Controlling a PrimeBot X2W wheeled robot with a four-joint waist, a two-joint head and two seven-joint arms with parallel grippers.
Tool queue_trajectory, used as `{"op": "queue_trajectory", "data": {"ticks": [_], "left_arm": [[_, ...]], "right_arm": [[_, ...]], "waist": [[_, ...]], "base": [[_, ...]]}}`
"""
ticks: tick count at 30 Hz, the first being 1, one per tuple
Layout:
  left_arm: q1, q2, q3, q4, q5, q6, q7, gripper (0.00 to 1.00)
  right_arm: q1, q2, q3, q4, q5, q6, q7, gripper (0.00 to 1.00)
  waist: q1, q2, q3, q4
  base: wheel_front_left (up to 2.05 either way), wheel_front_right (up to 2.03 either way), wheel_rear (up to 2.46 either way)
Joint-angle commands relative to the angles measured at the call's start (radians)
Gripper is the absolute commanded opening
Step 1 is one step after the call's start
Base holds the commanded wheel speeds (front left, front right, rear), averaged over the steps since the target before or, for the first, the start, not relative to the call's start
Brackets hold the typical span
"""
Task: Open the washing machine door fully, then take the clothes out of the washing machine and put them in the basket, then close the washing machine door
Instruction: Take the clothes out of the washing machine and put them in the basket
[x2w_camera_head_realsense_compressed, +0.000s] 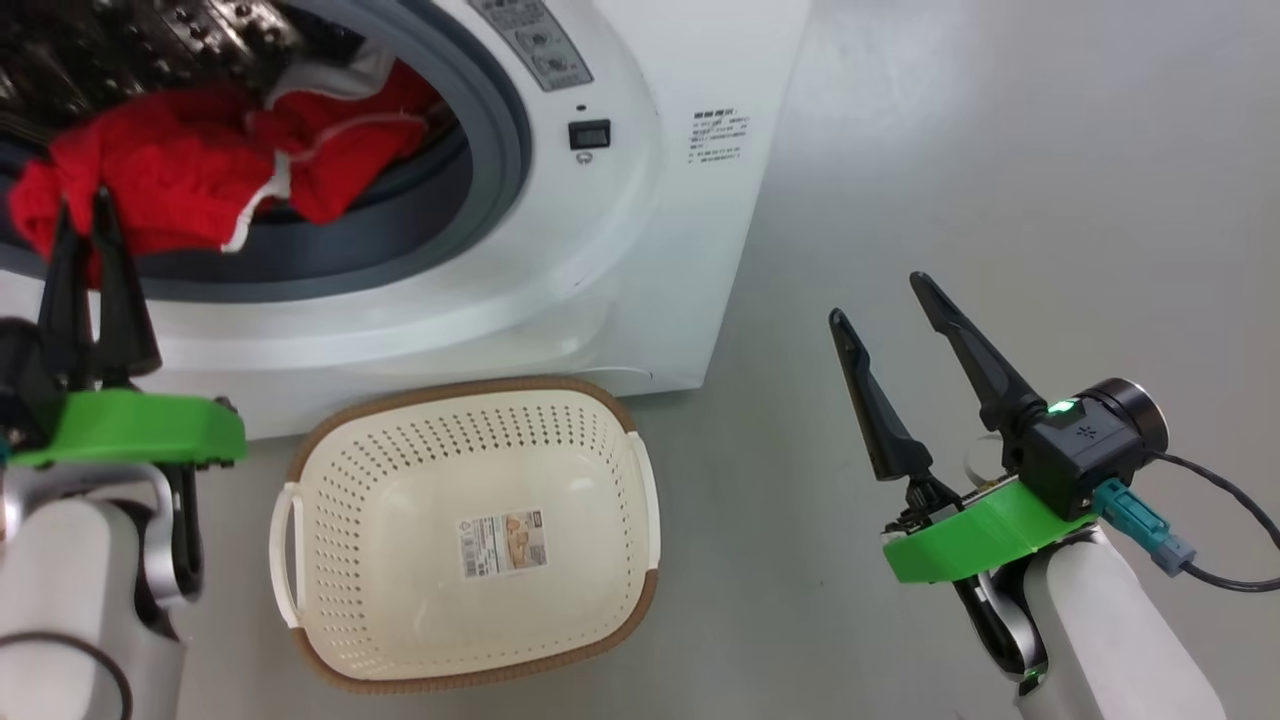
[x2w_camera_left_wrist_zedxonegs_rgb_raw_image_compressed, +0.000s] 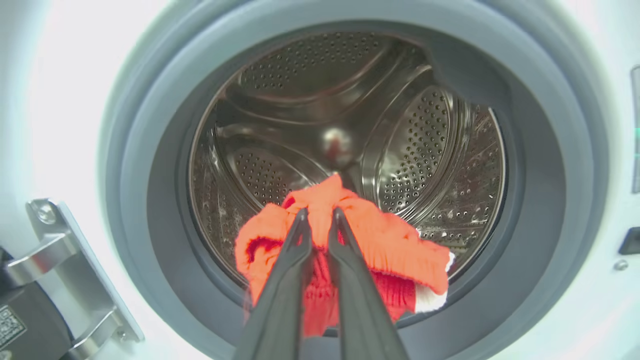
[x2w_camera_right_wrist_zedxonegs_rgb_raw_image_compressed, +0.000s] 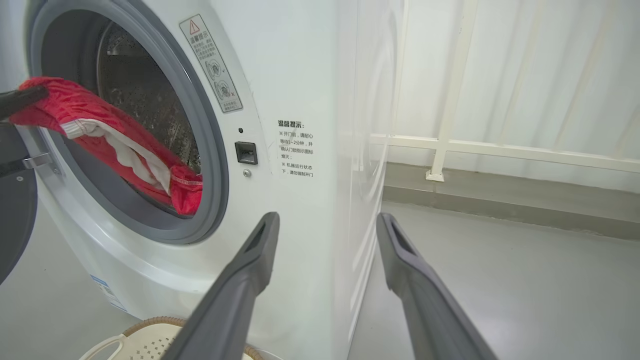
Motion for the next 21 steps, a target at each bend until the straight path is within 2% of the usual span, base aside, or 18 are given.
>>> {"op": "queue_trajectory", "data": {"ticks": [1, 21], "left_arm": [[0.027, 0.036, 0.038, -0.057, 0.001, 0.015, -0.009, 0.00], [0.285, 0.032, 0.021, -0.445, -0.001, 0.074, 0.109, 0.00]], "right_arm": [[0.029, 0.005, 0.018, -0.020, 0.008, 0.003, -0.006, 1.00], [0.070, 0.005, 0.015, -0.023, 0.039, 0.003, -0.006, 1.00]], "waist": [[0.0000, 0.0000, -0.030, 0.005], [0.0000, 0.0000, -0.103, 0.013]], "base": [[0.00, 0.00, 0.00], [0.00, 0.00, 0.00]]}}
